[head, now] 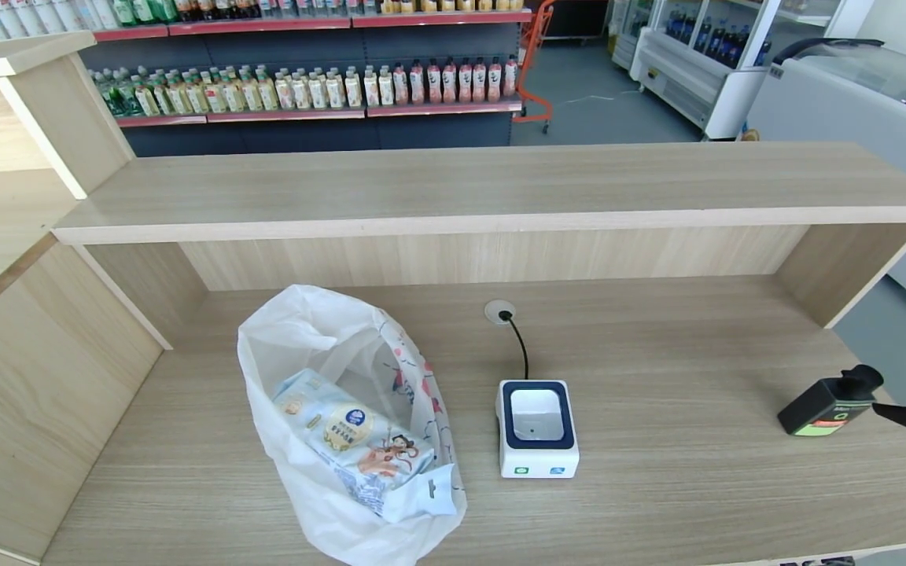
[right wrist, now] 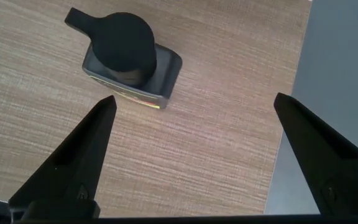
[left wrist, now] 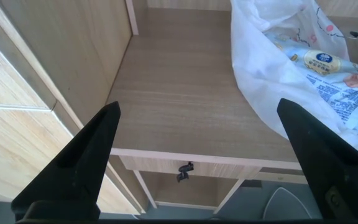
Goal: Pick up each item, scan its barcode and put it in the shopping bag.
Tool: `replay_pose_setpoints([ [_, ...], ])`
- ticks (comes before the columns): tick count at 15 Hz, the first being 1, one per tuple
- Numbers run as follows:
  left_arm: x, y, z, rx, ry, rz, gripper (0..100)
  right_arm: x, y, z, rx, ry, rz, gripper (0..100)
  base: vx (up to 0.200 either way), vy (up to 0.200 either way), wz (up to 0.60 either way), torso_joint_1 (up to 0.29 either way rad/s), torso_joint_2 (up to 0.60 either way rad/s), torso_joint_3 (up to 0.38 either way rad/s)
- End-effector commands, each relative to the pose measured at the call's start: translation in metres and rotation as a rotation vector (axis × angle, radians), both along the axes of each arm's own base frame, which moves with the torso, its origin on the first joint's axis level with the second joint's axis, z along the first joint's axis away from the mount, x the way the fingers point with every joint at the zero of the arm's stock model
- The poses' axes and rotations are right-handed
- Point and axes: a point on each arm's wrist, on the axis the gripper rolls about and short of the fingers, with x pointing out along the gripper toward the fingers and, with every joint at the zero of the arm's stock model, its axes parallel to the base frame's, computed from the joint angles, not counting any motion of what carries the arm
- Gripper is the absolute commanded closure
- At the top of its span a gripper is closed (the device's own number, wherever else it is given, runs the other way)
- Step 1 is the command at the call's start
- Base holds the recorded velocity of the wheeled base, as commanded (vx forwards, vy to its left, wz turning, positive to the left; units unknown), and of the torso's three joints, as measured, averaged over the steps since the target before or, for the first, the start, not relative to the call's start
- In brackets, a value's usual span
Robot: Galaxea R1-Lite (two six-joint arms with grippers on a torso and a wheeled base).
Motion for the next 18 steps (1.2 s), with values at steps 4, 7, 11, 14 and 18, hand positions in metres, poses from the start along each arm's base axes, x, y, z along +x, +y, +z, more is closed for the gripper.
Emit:
replay_pose_setpoints([
  [4, 0.0, 0.0, 0.0, 0.0, -0.001, 0.001, 0, 0.028, 0.013, -0.016, 0.029, 0.029, 0.088, 0, 0.0, 0.0, 0.0, 0.0, 0.0, 0.0],
  [7, 0.0, 0.0, 0.0, 0.0, -0.001, 0.001, 0, 0.037, 0.021, -0.022, 0.042, 0.047, 0.123, 0, 0.0, 0.0, 0.0, 0.0, 0.0, 0.0],
  [11, 0.0, 0.0, 0.0, 0.0, -0.001, 0.001, 0, 0.051, 0.036, -0.026, 0.057, 0.063, 0.186, 0, 0.0, 0.0, 0.0, 0.0, 0.0, 0.0],
  [14, 0.0, 0.0, 0.0, 0.0, -0.001, 0.001, 0, 0.053, 0.04, -0.03, 0.065, 0.073, 0.203, 0, 0.0, 0.0, 0.0, 0.0, 0.0, 0.0],
  [18, 0.0, 0.0, 0.0, 0.0, -0.001, 0.001, 0, 0.053, 0.04, -0.035, 0.066, 0.081, 0.211, 100, 0.0, 0.0, 0.0, 0.0, 0.0, 0.0],
])
